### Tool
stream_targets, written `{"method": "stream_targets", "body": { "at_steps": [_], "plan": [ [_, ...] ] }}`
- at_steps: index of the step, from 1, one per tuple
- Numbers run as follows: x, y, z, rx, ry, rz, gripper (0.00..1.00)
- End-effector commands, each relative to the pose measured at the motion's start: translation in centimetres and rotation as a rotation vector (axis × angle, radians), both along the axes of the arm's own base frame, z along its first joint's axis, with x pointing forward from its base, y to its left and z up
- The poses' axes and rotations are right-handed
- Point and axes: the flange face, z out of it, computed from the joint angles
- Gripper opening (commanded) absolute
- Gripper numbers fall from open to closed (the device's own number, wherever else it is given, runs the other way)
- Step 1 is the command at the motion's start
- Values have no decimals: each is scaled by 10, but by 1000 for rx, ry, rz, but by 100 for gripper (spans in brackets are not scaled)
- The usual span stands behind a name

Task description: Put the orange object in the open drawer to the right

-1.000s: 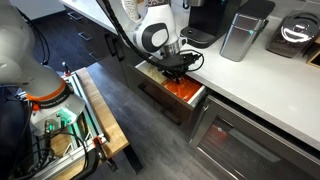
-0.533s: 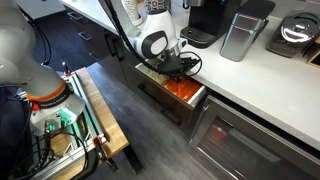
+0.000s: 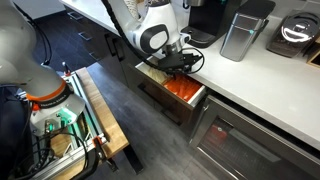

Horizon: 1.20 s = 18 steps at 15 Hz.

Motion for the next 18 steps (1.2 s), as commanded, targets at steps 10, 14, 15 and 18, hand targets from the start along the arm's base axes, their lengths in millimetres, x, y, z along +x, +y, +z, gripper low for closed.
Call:
{"method": "stream_targets", "body": {
  "at_steps": [10,14,15,18],
  "plan": [
    [-17,3,140,19,94,-177,100],
    [-18,14,170,47,78,-180,100],
    [-17,18,174,51,66,-179,100],
    [-13,17,174,29,51,-170,100]
  ]
}}
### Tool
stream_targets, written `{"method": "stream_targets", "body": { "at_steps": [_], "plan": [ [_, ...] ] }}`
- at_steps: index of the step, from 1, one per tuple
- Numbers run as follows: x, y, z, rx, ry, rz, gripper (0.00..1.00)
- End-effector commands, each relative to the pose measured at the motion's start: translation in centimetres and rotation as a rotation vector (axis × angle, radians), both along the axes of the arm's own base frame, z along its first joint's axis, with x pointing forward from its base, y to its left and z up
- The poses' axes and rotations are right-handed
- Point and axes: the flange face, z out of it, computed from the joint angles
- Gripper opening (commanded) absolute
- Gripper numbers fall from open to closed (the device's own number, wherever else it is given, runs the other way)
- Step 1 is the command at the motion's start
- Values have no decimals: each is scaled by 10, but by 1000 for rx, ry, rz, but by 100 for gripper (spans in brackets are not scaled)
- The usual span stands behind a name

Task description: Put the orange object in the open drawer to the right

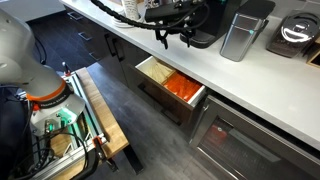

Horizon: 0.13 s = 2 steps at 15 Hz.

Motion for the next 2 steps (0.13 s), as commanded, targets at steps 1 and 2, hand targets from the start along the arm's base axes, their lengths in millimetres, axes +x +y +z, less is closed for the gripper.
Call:
{"method": "stream_targets", "body": {
  "at_steps": [1,2],
  "plan": [
    [0,0,1,0,-1,0,100],
    [0,0,1,1,-1,0,100]
  ]
}}
